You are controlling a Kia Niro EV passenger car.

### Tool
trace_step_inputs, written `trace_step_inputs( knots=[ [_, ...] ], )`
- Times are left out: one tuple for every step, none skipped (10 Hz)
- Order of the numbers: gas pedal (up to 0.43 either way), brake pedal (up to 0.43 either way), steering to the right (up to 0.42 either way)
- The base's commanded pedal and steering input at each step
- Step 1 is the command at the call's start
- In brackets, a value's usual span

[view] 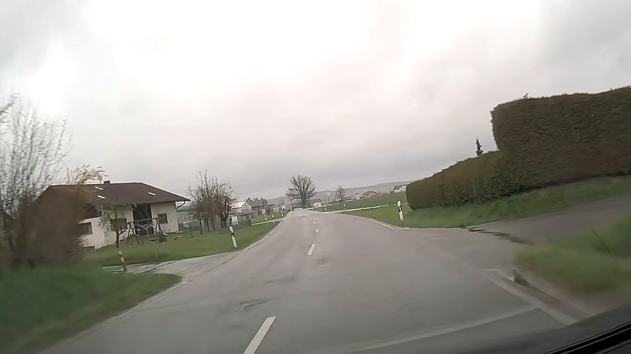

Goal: Follow the waypoints while adhering to traffic rules and regulations

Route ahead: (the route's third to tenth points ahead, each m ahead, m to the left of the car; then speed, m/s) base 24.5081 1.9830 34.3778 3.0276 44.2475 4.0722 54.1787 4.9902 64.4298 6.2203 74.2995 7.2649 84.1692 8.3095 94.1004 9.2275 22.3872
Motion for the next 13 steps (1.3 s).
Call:
trace_step_inputs(
  knots=[
    [0.079,0.0,-0.012],
    [0.11,0.0,-0.012],
    [0.13,0.0,-0.012],
    [0.13,0.0,-0.012],
    [0.13,0.0,-0.012],
    [0.13,0.0,-0.012],
    [0.118,0.0,-0.012],
    [0.079,0.0,-0.011],
    [0.059,0.0,-0.009],
    [0.059,0.0,-0.009],
    [0.059,0.0,-0.009],
    [0.067,0.0,-0.009],
    [0.067,0.0,-0.009]
  ],
)
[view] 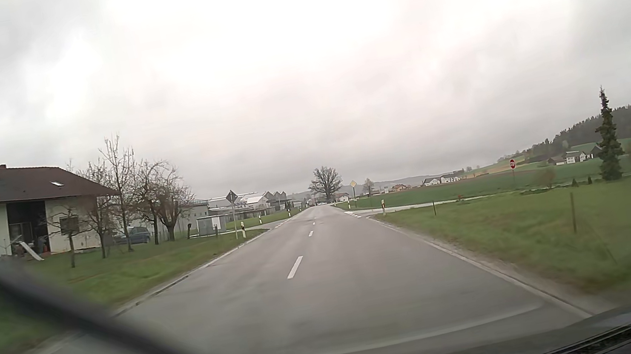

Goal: Follow the waypoints while adhering to traffic rules and regulations

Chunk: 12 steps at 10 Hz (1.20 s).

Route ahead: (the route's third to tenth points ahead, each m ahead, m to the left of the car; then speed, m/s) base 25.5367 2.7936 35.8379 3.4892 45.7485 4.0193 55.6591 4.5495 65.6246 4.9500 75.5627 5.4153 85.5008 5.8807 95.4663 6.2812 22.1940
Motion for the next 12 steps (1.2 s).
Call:
trace_step_inputs(
  knots=[
    [0.079,0.0,-0.01],
    [0.098,0.0,-0.01],
    [0.118,0.0,-0.011],
    [0.13,0.0,-0.011],
    [0.13,0.0,-0.011],
    [0.13,0.0,-0.011],
    [0.13,0.0,-0.011],
    [0.13,0.0,-0.011],
    [0.13,0.0,-0.011],
    [0.118,0.0,-0.011],
    [0.098,0.0,-0.01],
    [0.087,0.0,-0.009]
  ],
)
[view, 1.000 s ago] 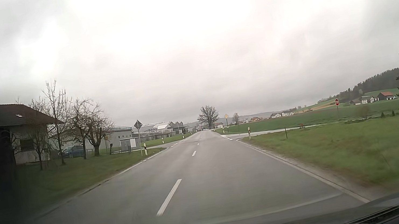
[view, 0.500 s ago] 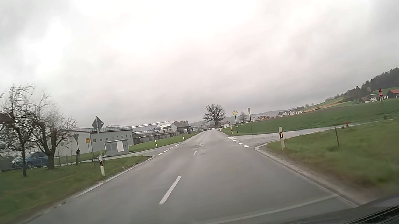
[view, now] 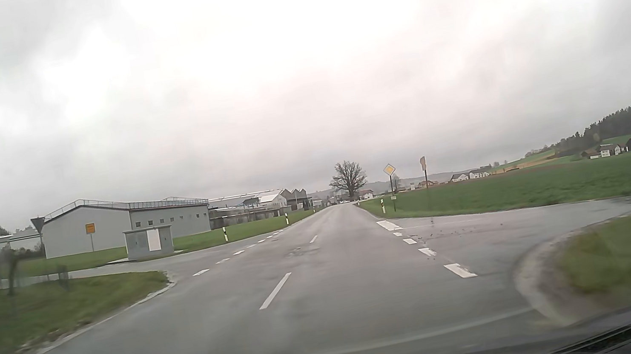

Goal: Follow the waypoints while adhering to traffic rules and regulations

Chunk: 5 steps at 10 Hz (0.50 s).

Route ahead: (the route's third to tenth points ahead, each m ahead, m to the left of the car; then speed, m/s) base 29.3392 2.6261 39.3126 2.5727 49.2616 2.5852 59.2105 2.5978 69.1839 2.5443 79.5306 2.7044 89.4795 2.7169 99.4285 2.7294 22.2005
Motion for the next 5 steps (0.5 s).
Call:
trace_step_inputs(
  knots=[
    [0.087,0.0,-0.007],
    [0.087,0.0,-0.006],
    [0.087,0.0,-0.006],
    [0.087,0.0,-0.006],
    [0.087,0.0,-0.006]
  ],
)
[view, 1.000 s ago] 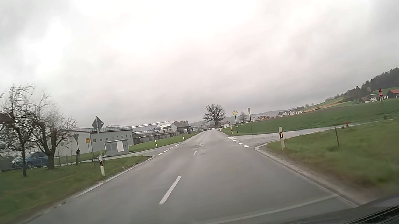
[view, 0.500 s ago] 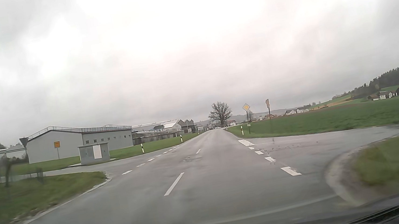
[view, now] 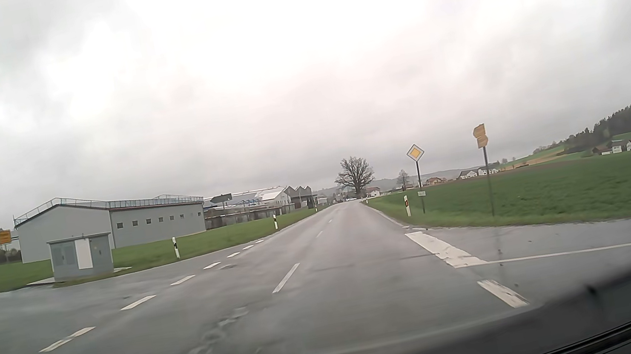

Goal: Follow the waypoints while adhering to traffic rules and regulations

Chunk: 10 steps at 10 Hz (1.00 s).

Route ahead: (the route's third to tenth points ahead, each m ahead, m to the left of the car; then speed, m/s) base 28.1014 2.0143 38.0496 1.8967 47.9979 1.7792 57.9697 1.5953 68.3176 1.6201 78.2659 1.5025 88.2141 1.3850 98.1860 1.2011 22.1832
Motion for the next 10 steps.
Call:
trace_step_inputs(
  knots=[
    [0.098,0.0,-0.005],
    [0.098,0.0,-0.004],
    [0.098,0.0,-0.001],
    [0.098,0.0,0.0],
    [0.098,0.0,0.001],
    [0.098,0.0,0.001],
    [0.098,0.0,0.001],
    [0.11,0.0,0.001],
    [0.11,0.0,0.001],
    [0.098,0.0,0.001]
  ],
)
